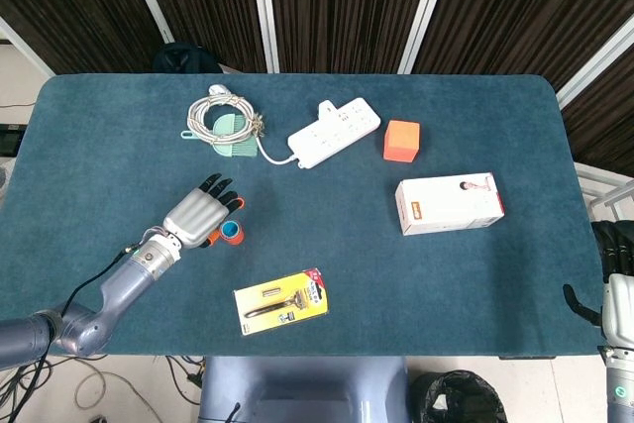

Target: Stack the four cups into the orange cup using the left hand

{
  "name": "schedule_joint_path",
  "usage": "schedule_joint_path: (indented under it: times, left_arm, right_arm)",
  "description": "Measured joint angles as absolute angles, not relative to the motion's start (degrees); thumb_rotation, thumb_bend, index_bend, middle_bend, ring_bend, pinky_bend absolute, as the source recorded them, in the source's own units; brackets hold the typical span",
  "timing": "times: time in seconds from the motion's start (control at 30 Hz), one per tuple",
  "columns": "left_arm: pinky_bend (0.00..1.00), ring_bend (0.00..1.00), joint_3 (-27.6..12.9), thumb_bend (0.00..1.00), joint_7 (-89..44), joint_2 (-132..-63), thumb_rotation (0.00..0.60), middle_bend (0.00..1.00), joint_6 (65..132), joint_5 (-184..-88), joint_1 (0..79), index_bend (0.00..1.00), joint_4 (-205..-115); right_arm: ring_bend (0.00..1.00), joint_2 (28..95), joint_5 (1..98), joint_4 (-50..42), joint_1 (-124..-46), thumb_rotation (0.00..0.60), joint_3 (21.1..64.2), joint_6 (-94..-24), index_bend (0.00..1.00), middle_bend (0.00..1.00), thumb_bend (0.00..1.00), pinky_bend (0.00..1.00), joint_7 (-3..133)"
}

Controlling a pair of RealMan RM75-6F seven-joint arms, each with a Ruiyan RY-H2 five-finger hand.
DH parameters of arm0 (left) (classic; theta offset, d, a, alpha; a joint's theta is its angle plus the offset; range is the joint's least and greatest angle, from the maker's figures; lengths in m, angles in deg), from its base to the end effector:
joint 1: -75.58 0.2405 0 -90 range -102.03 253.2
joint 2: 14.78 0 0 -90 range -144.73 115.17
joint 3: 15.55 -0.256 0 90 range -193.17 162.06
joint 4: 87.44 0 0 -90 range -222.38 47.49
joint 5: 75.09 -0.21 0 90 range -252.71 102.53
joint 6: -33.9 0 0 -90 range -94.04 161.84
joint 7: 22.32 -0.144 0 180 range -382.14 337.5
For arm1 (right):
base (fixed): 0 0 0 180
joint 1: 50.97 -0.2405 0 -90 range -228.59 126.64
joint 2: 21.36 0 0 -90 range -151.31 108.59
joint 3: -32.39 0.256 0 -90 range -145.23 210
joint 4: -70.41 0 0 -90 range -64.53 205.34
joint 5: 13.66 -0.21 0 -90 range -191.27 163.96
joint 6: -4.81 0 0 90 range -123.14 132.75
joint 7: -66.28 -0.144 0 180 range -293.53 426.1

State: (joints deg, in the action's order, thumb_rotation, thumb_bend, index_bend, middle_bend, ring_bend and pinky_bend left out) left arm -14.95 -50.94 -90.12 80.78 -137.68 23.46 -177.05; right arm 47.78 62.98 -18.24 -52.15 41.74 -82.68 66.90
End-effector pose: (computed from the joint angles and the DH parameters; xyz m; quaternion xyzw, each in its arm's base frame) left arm -0.1536 0.3546 0.0210 -0.8533 -0.2344 -0.2337 0.4028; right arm -0.3390 -0.1801 0.1679 0.4910 -0.4019 0.3896 0.6675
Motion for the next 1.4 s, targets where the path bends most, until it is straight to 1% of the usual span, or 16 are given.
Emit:
schedule_joint_path:
  times: [0.1,0.37,0.57,0.8,1.0,1.2,1.4]
  left_arm:
    - [0.0,0.0,-14.95,0.32,-51.31,-90.0,0.6,0.16,80.9,-137.39,23.5,0.13,-177.26]
    - [0.0,0.0,-14.01,0.31,-50.6,-88.9,0.6,0.16,83.85,-136.85,24.78,0.2,-178.14]
    - [0.0,0.0,-13.55,0.31,-50.38,-87.88,0.6,0.16,84.72,-133.27,25.95,0.24,-177.54]
    - [0.0,0.0,-12.92,0.31,-49.48,-88.39,0.6,0.16,81.91,-127.44,26.12,0.27,-173.04]
    - [0.0,0.0,-12.38,0.3,-48.02,-90.67,0.6,0.16,79.39,-125.1,25.83,0.29,-167.65]
    - [0.0,0.0,-12.13,0.3,-46.52,-93.61,0.6,0.16,77.35,-125.01,25.47,0.29,-163.25]
    - [0.0,0.0,-12.19,0.3,-45.74,-95.07,0.6,0.16,76.64,-126.55,25.28,0.29,-161.85]
  right_arm:
    - [0.09,47.68,63.0,-18.29,-52.13,0.6,41.74,-82.65,0.09,0.04,0.34,0.04,66.78]
    - [0.09,47.65,63.06,-18.29,-52.07,0.6,41.73,-82.67,0.09,0.04,0.34,0.04,66.48]
    - [0.09,47.84,62.93,-17.96,-52.24,0.6,41.58,-82.13,0.09,0.04,0.34,0.04,66.78]
    - [0.09,48.12,62.72,-17.72,-52.33,0.6,41.55,-81.96,0.09,0.04,0.34,0.04,67.28]
    - [0.09,48.33,62.56,-17.55,-52.45,0.6,41.49,-81.64,0.09,0.04,0.34,0.04,67.63]
    - [0.09,48.44,62.47,-17.49,-52.46,0.6,41.55,-81.72,0.09,0.04,0.34,0.04,67.87]
    - [0.09,48.43,62.45,-17.46,-52.42,0.6,41.6,-81.81,0.09,0.04,0.34,0.04,67.79]
